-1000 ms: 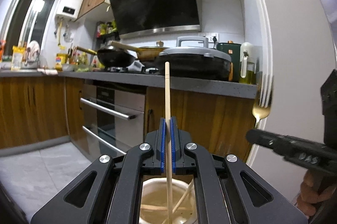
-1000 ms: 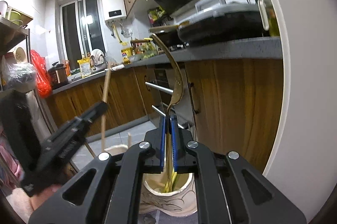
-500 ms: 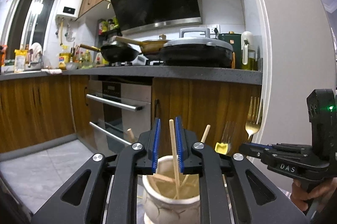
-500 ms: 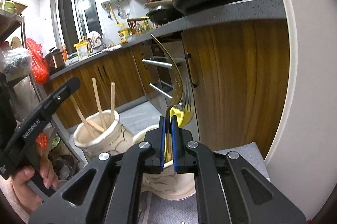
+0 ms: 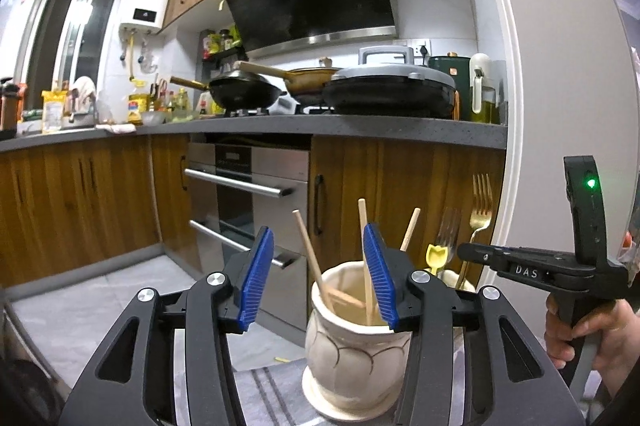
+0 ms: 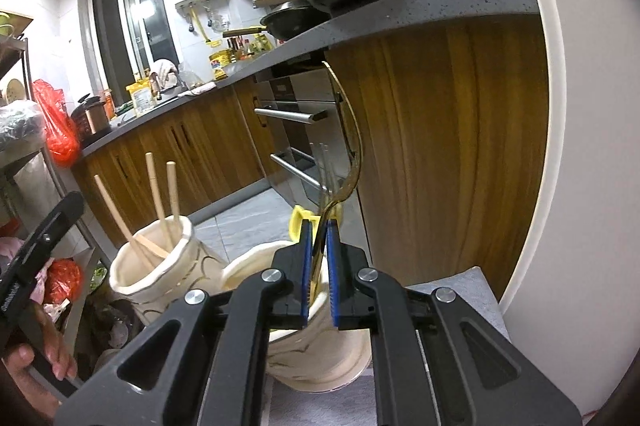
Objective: Organize utensils
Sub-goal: 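Open the left tool over the larger cup while the right tool lowers the gold fork into the smaller cup, then withdraw both open tools from the holder back over the cloth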
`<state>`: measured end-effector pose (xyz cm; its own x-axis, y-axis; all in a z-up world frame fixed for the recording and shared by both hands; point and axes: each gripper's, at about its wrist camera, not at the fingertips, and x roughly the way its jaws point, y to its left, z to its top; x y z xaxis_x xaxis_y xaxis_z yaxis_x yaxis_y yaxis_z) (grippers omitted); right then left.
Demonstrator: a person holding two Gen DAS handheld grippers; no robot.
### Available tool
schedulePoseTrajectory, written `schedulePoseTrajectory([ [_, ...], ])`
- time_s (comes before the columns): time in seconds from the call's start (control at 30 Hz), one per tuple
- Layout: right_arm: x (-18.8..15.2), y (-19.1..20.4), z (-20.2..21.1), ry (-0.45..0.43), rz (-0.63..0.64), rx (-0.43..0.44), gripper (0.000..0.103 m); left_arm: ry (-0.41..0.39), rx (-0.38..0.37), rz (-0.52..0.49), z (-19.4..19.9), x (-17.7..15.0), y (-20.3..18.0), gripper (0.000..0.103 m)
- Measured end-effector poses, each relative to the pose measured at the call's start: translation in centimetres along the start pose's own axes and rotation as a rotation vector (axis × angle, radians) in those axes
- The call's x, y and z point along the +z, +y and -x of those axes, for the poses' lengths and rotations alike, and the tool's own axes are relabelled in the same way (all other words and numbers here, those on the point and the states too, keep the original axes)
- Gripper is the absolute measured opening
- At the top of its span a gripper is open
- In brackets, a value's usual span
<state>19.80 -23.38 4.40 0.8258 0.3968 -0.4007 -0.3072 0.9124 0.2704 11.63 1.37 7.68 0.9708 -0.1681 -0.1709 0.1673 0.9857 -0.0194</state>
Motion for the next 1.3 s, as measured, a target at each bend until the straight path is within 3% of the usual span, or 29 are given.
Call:
schedulePoseTrajectory([
  [0.2,-0.1,0.0,0.0,0.006,-0.002,-0.012,0.008,0.010,0.009,0.004,0.4,0.0,0.4,0.048],
  [0.37,-0.2,0.2,1.1,0.011,0.007,-0.011,0.037,0.042,0.016,0.001,0.7,-0.1,0.4,0.051],
  [0.4,-0.4,0.3,1.5,0.011,0.015,-0.017,0.039,0.049,0.019,0.001,0.8,-0.2,0.4,0.058],
  [0.43,-0.7,0.3,2.0,0.013,0.022,-0.026,0.046,0.051,0.027,0.003,1.0,-0.2,0.4,0.078],
  [0.47,-1.0,0.1,2.4,0.012,0.025,-0.034,0.054,0.042,0.036,0.011,1.5,-0.3,0.5,0.085],
  [0.77,-4.1,-0.5,6.4,0.055,0.056,-0.050,0.095,0.113,0.045,0.035,4.1,-1.7,0.7,0.096],
  [1.3,-9.1,-0.8,9.6,0.184,0.075,-0.051,0.098,0.317,0.069,0.029,7.7,-6.3,-0.1,0.098],
])
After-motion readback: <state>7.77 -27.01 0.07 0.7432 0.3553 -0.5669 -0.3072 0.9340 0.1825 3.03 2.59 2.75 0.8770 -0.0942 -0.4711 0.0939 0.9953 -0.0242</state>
